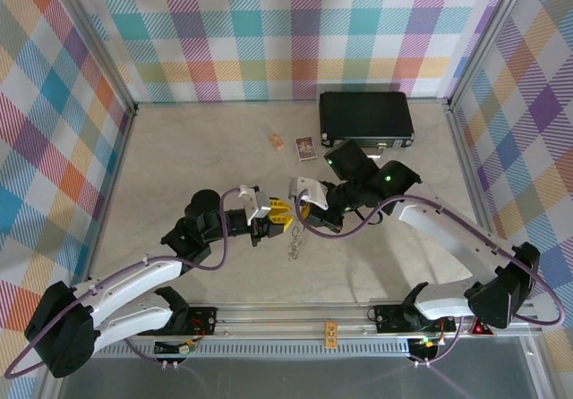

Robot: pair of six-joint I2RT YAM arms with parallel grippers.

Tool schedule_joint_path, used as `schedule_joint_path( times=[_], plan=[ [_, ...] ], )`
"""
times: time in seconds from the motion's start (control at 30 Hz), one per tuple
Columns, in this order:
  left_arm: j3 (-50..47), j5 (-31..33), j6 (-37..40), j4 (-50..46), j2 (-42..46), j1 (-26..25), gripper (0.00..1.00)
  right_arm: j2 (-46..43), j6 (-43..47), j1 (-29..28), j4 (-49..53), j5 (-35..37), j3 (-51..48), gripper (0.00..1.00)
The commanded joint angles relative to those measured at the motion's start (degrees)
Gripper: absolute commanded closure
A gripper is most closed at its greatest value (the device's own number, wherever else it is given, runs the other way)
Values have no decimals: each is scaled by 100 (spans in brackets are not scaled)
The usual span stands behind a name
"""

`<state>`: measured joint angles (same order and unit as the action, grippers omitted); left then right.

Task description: Put the keys on the keyring

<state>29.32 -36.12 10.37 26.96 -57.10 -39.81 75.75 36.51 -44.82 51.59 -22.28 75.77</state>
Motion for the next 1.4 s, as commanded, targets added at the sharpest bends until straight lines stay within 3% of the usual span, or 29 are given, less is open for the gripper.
schedule_joint_path(
  times=[0.0, 1.0, 1.03, 1.13, 1.37],
  plan=[
    [188, -277, 110, 28, -44, 53, 73, 65, 163, -62, 70, -143, 217, 100],
    [555, -596, 209, -521, -409, 11, 82, 10, 126, -212, -87, -206, 149, 100],
    [557, -598, 211, -526, -417, 9, 83, 19, 128, -212, -82, -208, 154, 100],
    [582, -606, 236, -573, -418, 9, 100, 19, 119, -221, -82, -230, 149, 100],
    [477, -599, 135, -316, -353, 0, 100, -204, -9, -221, -347, -92, -61, 100]
  ],
)
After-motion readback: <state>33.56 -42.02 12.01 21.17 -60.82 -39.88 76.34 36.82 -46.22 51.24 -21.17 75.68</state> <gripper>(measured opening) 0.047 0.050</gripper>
